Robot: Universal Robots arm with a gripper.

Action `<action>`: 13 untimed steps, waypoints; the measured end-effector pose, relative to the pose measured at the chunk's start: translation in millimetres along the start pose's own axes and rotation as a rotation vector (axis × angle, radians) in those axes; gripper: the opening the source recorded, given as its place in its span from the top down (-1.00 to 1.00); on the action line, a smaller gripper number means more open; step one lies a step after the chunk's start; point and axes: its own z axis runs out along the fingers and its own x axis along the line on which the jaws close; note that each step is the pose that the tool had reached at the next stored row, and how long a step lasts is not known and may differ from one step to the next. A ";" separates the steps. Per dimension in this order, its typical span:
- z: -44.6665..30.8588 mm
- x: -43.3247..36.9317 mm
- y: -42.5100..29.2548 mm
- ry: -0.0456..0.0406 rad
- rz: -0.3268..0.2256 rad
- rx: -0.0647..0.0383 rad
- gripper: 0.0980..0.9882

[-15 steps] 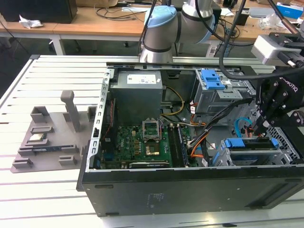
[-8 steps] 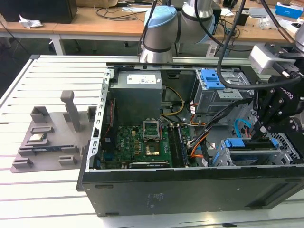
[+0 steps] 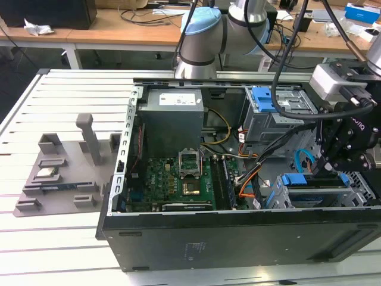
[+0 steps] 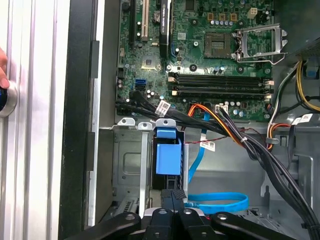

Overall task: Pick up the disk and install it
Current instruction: 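Insert the second disk wire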

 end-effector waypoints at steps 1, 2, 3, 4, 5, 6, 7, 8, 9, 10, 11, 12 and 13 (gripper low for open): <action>0.8 0.0 -0.1 -0.0002 0.000 0.000 0.98; 1.8 0.0 -0.1 -0.0002 0.000 0.000 0.98; 2.6 -0.1 -0.2 0.0004 0.000 0.000 0.98; 3.3 -0.1 -0.2 0.0005 0.000 0.000 0.98; 3.4 -0.1 -0.2 0.0005 0.000 0.000 0.98; 3.9 -0.1 -0.2 0.0000 0.000 0.000 0.98; 3.9 -0.1 -0.2 0.0002 0.000 0.000 0.98; 3.9 -0.1 -0.2 0.0002 0.000 0.000 0.98; 4.1 -0.1 -0.2 0.0001 0.000 0.000 0.98; 4.2 -0.1 -0.3 0.0000 0.000 0.000 0.98; 4.2 -0.1 -0.3 -0.0006 0.000 0.000 0.98; 4.3 -0.2 -0.3 -0.0012 0.000 0.000 0.98; 4.3 -0.2 -0.3 -0.0018 0.000 0.000 0.98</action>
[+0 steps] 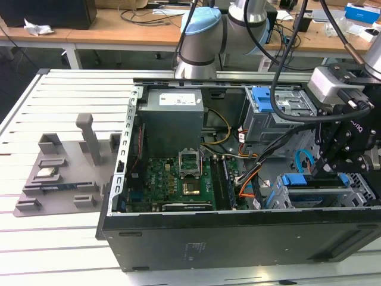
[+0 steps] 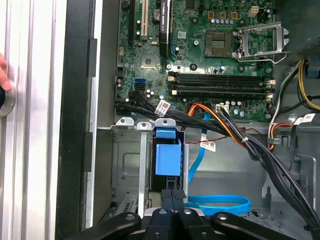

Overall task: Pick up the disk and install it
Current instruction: 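Insert the second disk wire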

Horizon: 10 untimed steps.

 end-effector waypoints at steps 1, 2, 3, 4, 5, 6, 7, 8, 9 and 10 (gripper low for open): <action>0.0 0.0 0.0 -0.0009 0.000 0.000 0.98; 0.0 0.0 0.0 -0.0016 0.000 0.000 0.96; 0.0 0.0 0.0 -0.0022 0.000 0.000 0.96; 0.0 0.0 0.0 -0.0028 0.000 0.000 0.83; -0.4 0.1 0.0 -0.0033 0.000 0.000 0.83; -3.2 0.1 0.2 -0.0045 0.000 0.000 0.83; -8.8 -0.9 0.5 -0.0031 0.000 0.000 0.83; -11.6 -2.2 0.7 -0.0033 0.000 0.000 0.83; -13.1 -3.6 0.7 -0.0036 0.000 0.000 0.83; -15.0 -5.0 0.8 -0.0033 0.000 0.000 0.83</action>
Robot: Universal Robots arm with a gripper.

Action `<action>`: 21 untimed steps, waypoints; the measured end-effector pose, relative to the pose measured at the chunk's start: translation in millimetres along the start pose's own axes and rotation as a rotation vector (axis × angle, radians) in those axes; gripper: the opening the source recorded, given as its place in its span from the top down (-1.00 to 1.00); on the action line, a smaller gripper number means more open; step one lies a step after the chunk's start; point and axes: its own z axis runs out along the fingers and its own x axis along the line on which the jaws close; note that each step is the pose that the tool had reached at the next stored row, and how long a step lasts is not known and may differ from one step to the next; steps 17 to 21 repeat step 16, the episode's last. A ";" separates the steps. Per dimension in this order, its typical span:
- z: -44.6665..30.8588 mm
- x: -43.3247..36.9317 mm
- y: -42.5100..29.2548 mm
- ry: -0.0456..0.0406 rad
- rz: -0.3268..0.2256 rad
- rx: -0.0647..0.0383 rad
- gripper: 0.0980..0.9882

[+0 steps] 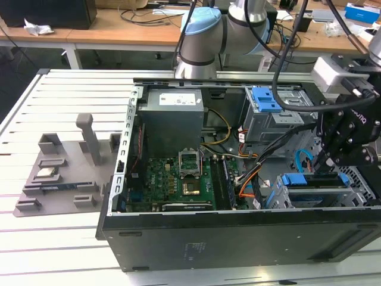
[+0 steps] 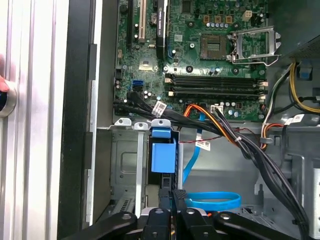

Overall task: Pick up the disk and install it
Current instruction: 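Insert the second disk wire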

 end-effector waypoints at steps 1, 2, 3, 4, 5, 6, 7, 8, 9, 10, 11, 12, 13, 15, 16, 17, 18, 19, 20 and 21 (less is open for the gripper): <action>-1.8 -1.1 0.1 0.0003 0.000 0.000 0.86; -3.6 -1.8 0.2 0.0005 0.000 0.000 0.99; -5.3 -2.3 0.3 0.0002 0.000 0.000 0.99; -8.2 -2.9 0.4 0.0001 0.000 0.000 0.99; -10.7 -3.1 0.5 0.0003 0.000 0.000 0.99; -13.5 -3.1 0.7 0.0000 0.000 0.000 0.99; -14.8 -3.1 0.7 0.0002 0.000 0.000 0.99; -16.4 -3.1 0.8 0.0002 0.000 0.000 0.99; -16.8 -3.0 0.8 0.0000 0.000 0.000 0.99; -16.8 -3.0 0.9 -0.0002 0.000 0.000 0.99; -17.0 -3.1 0.9 -0.0002 0.000 0.000 0.99; -17.0 -3.1 0.9 0.0000 0.000 0.000 0.99; -17.1 -3.0 0.9 0.0001 0.000 0.000 0.99; -17.1 -3.0 0.9 0.0000 0.000 0.000 0.99; -17.1 -3.0 0.9 0.0000 0.000 0.000 0.99; -17.1 -3.0 0.9 0.0000 0.000 0.000 0.99; -17.1 -3.0 0.9 0.0000 0.000 0.000 0.99; -17.1 -3.0 0.9 0.0000 0.000 0.000 0.99; -17.1 -3.0 0.9 0.0000 0.000 0.000 0.99; -17.1 -3.0 0.9 0.0000 0.000 0.000 0.99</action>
